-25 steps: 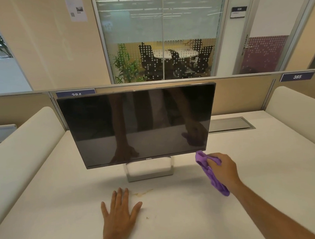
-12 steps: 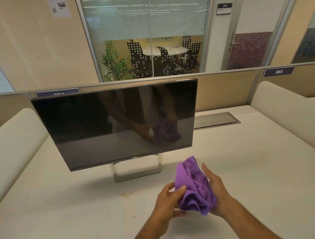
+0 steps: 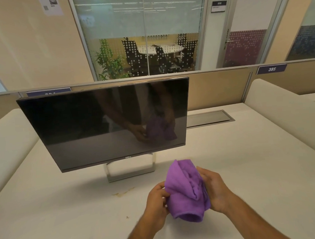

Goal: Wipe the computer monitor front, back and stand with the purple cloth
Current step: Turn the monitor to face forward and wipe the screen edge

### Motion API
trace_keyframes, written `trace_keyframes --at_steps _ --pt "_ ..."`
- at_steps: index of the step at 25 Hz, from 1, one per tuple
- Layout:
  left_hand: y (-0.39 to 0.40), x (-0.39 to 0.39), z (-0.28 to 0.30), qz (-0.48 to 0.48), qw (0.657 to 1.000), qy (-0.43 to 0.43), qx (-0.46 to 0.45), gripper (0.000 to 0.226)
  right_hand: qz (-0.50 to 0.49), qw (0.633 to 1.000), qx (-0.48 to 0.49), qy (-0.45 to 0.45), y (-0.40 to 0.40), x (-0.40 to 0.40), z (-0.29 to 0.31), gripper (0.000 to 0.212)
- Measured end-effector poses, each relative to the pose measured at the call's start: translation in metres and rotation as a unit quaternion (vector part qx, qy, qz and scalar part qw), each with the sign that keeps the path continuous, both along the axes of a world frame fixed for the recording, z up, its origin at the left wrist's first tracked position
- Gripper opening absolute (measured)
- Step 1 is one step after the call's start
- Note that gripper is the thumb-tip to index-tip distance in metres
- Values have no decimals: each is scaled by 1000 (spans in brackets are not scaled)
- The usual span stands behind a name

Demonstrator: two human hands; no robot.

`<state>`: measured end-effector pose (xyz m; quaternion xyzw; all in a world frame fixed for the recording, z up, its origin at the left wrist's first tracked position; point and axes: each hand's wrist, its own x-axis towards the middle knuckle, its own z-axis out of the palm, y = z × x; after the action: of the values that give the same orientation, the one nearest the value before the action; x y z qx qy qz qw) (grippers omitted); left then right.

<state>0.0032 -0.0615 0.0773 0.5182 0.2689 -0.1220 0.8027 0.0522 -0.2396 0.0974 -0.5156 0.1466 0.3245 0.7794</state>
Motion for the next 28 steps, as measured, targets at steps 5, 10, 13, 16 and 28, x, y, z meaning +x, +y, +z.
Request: trace_keyframes --at_steps 5,10,13,16,28 --pt "8 -2 1 -47 991 76 -99 34 76 997 8 -28 -4 4 -5 65" --pt "7 -7 -6 -70 994 39 -75 28 15 997 -64 36 7 0 -7 38" --pt "9 -10 -6 -112 992 -7 -57 46 30 993 -114 -18 10 2 -1 50" --pt "10 -10 -1 -120 990 -46 -52 54 40 985 -146 -84 10 3 8 46" --pt "-11 4 -1 -17 998 -58 8 28 18 967 -223 -123 -1 4 -4 21"
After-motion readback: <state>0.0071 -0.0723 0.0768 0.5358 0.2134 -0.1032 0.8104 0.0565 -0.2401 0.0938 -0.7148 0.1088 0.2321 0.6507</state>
